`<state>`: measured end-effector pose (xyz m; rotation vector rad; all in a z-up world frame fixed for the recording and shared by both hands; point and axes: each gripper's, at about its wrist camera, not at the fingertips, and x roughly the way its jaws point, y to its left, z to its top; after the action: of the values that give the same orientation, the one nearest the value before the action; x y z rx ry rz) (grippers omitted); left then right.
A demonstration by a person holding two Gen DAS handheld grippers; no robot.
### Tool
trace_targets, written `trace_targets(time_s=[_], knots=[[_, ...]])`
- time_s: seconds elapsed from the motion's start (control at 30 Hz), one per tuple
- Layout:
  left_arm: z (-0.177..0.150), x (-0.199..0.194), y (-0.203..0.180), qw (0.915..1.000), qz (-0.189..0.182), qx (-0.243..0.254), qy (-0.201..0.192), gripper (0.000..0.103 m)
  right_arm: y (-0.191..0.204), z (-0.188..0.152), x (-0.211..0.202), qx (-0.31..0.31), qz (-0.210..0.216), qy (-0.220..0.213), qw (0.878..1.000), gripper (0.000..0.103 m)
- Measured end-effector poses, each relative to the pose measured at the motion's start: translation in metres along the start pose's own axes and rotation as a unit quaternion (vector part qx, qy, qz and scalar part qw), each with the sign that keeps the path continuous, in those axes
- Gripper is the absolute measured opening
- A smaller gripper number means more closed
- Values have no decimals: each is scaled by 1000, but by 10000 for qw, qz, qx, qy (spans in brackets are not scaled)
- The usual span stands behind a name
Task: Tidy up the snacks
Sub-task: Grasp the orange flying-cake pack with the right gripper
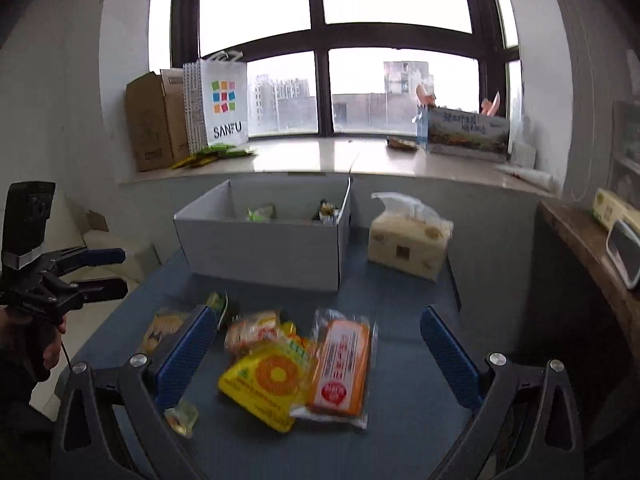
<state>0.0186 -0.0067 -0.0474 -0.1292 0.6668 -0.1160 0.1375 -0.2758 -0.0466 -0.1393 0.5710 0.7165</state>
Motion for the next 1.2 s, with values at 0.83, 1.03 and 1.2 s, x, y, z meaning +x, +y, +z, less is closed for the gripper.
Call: trace_targets(time_s=[0.83, 1.03, 1.2], knots=[[-25, -3, 2, 9992, 62, -153, 369, 103, -34, -40, 162, 517, -335, 2236, 9727, 103], [-28, 2, 9, 9985, 200, -188, 480, 103, -28, -49, 169, 121, -598, 2310, 9710, 82], [-32, 10, 23, 9968, 322, -405, 615, 103, -44, -47, 153, 540, -174, 2224, 9733, 50]])
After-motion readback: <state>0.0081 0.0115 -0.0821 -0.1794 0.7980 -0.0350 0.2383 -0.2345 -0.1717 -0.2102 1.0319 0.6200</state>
